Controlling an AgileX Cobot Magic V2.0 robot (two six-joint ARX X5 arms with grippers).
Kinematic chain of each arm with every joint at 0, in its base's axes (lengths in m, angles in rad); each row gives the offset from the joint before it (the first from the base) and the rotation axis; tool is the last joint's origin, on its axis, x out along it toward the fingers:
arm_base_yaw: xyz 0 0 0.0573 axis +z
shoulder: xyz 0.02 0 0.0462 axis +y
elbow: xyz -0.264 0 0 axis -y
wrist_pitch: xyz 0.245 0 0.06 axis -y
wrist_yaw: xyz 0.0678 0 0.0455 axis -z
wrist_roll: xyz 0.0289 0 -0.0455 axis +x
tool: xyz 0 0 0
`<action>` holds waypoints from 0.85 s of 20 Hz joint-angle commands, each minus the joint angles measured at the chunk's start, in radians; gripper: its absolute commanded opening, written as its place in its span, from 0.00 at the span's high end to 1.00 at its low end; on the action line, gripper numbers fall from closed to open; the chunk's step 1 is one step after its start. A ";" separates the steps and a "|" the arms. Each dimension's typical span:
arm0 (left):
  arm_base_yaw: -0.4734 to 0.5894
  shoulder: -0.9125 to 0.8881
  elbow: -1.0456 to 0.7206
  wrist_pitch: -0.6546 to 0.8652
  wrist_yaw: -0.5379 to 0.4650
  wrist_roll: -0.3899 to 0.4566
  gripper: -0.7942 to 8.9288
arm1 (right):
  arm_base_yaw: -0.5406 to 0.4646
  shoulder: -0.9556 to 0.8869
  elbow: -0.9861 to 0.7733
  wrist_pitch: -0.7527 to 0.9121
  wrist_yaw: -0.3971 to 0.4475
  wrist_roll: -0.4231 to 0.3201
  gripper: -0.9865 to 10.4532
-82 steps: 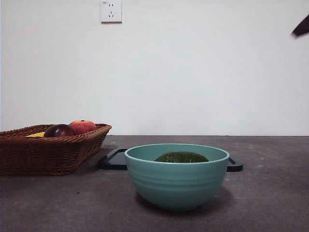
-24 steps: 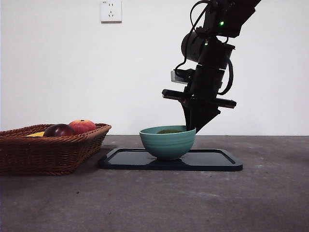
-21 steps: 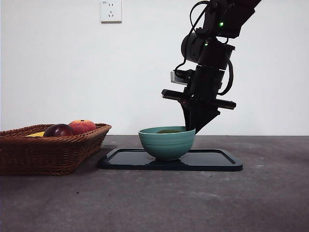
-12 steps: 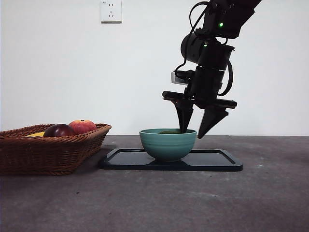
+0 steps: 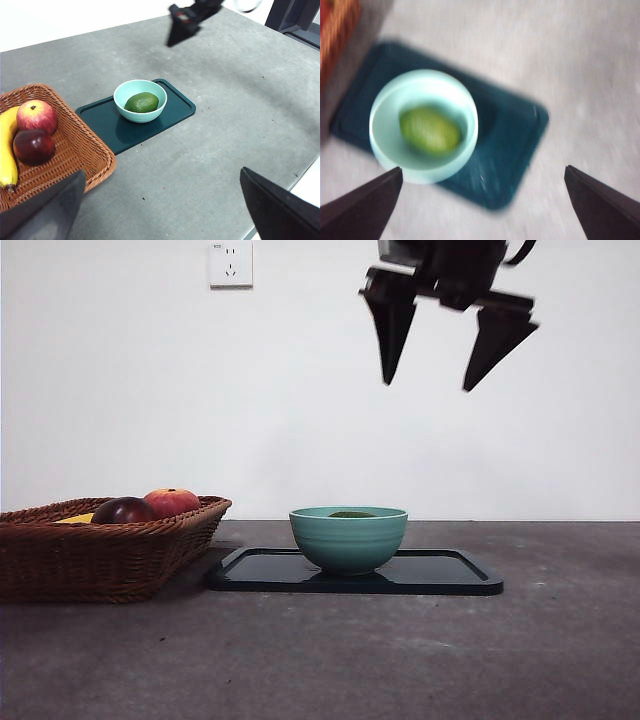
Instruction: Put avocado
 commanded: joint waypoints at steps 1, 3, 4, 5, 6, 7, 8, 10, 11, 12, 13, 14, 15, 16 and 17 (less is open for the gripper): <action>-0.006 0.004 0.007 0.010 -0.006 0.000 0.41 | 0.013 -0.085 -0.037 -0.036 0.014 -0.024 0.46; -0.006 0.004 0.007 0.010 -0.006 0.000 0.41 | 0.028 -0.208 -0.140 -0.033 0.020 -0.025 0.46; -0.006 0.004 0.007 0.010 -0.006 0.000 0.41 | 0.038 -0.281 -0.202 -0.033 0.020 -0.025 0.46; -0.006 0.004 0.007 0.010 -0.006 0.000 0.41 | 0.047 -0.356 -0.265 -0.032 0.021 -0.025 0.46; -0.006 0.004 0.007 0.011 -0.006 0.000 0.41 | 0.058 -0.438 -0.330 -0.030 0.019 -0.025 0.46; -0.006 0.004 0.007 0.011 -0.006 0.000 0.41 | 0.069 -0.521 -0.390 -0.028 0.019 -0.025 0.46; -0.006 0.004 0.007 0.011 -0.006 0.001 0.41 | 0.079 -0.597 -0.438 -0.024 0.019 -0.023 0.46; -0.006 0.004 0.007 0.011 -0.006 0.001 0.41 | 0.099 -0.765 -0.534 -0.011 0.013 0.013 0.46; -0.006 0.004 0.007 0.011 -0.006 0.001 0.41 | 0.109 -0.855 -0.578 -0.012 0.010 0.033 0.46; -0.006 0.004 0.007 0.011 -0.006 0.001 0.41 | 0.117 -0.923 -0.611 -0.015 0.011 0.047 0.46; -0.006 0.004 0.007 0.011 -0.006 0.001 0.41 | 0.126 -1.006 -0.652 -0.024 0.011 0.064 0.46; -0.006 0.004 0.007 0.011 -0.006 0.001 0.41 | 0.131 -1.070 -0.680 -0.039 0.011 0.080 0.46; -0.006 0.004 0.007 0.011 -0.006 0.001 0.41 | 0.135 -1.148 -0.712 -0.057 0.008 0.100 0.46; -0.006 0.004 0.007 0.011 -0.006 0.000 0.41 | 0.136 -1.212 -0.734 -0.076 0.008 0.121 0.46; -0.006 0.004 0.007 0.011 -0.006 0.000 0.41 | 0.135 -1.265 -0.749 -0.095 0.005 0.133 0.46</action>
